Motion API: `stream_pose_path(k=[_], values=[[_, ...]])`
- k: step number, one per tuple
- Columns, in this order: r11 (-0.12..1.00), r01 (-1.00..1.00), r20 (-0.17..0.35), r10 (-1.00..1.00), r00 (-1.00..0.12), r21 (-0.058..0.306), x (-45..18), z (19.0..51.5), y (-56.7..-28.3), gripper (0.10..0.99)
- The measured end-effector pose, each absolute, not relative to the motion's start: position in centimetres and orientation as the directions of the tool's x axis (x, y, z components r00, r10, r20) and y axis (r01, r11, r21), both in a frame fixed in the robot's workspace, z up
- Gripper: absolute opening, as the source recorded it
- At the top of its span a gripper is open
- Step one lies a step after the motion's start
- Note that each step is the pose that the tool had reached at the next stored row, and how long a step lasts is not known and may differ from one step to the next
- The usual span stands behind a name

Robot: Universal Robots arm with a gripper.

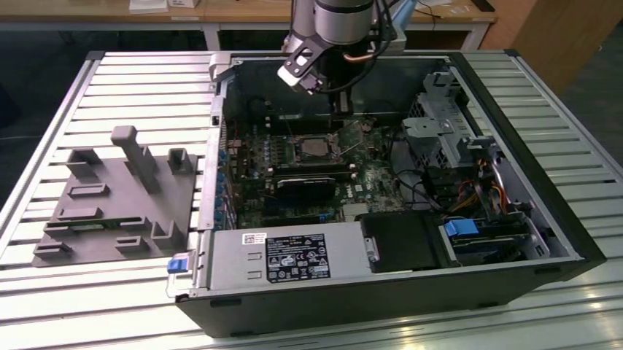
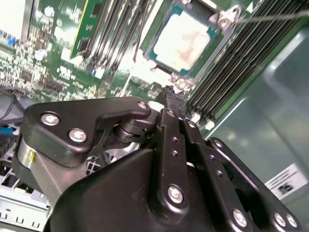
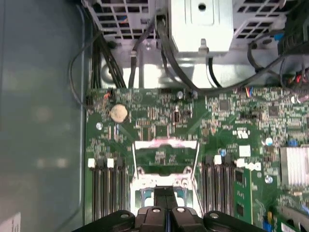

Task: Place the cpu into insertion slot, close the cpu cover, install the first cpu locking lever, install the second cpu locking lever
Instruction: 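Close the cpu cover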

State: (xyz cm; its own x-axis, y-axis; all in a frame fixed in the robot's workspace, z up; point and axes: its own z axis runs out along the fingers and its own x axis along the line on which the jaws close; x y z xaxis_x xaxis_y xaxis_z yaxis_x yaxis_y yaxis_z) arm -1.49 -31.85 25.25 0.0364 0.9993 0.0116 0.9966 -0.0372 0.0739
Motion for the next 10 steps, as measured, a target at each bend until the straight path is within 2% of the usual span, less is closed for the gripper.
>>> stream_pose_path(k=[10], values=[[-0.037,0.997,0.011,0.999,0.036,0.071,1.6,25.2,-31.8,0.102]])
